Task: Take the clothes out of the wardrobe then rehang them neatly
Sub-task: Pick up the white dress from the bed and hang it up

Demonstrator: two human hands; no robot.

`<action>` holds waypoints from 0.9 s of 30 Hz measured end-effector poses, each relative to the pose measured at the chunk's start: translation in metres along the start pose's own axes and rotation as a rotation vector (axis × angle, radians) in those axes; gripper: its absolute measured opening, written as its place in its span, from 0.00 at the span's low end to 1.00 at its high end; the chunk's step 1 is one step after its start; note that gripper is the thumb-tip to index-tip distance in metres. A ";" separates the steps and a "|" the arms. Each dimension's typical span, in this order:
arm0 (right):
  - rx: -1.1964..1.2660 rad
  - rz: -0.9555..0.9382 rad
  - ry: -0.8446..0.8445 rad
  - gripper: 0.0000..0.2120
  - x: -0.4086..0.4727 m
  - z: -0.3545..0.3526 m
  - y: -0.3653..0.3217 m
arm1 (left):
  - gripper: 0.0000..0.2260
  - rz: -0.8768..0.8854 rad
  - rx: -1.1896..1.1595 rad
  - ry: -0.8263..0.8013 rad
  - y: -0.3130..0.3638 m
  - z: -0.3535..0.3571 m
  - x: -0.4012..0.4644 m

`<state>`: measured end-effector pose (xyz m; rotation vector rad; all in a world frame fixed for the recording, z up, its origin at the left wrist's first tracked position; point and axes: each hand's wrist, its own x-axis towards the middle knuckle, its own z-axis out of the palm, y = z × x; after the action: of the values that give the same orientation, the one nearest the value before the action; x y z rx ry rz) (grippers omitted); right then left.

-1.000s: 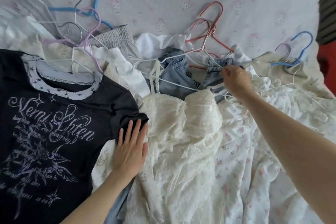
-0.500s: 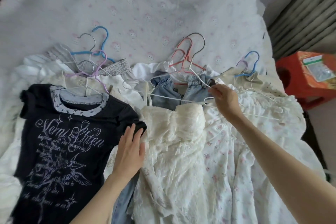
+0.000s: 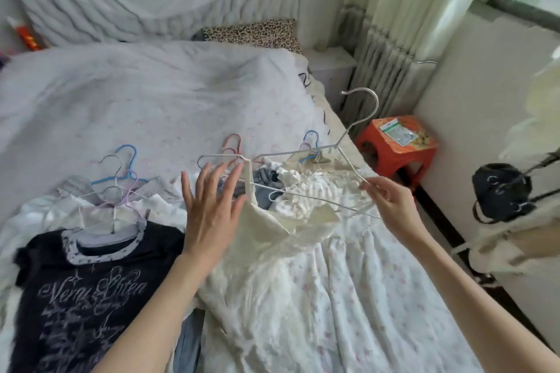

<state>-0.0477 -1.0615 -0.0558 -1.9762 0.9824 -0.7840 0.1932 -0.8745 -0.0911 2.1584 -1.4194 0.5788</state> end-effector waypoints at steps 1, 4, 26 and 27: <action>-0.001 0.000 0.038 0.09 -0.009 -0.019 -0.004 | 0.21 0.053 -0.049 0.044 0.014 -0.004 0.012; 0.007 0.008 0.176 0.09 -0.044 -0.075 -0.014 | 0.17 0.226 -0.212 0.126 0.066 -0.019 0.042; -0.671 0.266 1.228 0.04 -0.486 -0.316 -0.081 | 0.14 0.814 -1.082 -0.023 0.462 -0.164 -0.052; -0.762 0.285 1.258 0.05 -0.509 -0.324 -0.088 | 0.15 0.806 -1.147 -0.078 0.481 -0.174 -0.066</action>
<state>-0.5290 -0.7169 0.0912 -1.6831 2.5109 -1.7116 -0.2904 -0.8848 0.0877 0.6975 -1.9548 -0.1202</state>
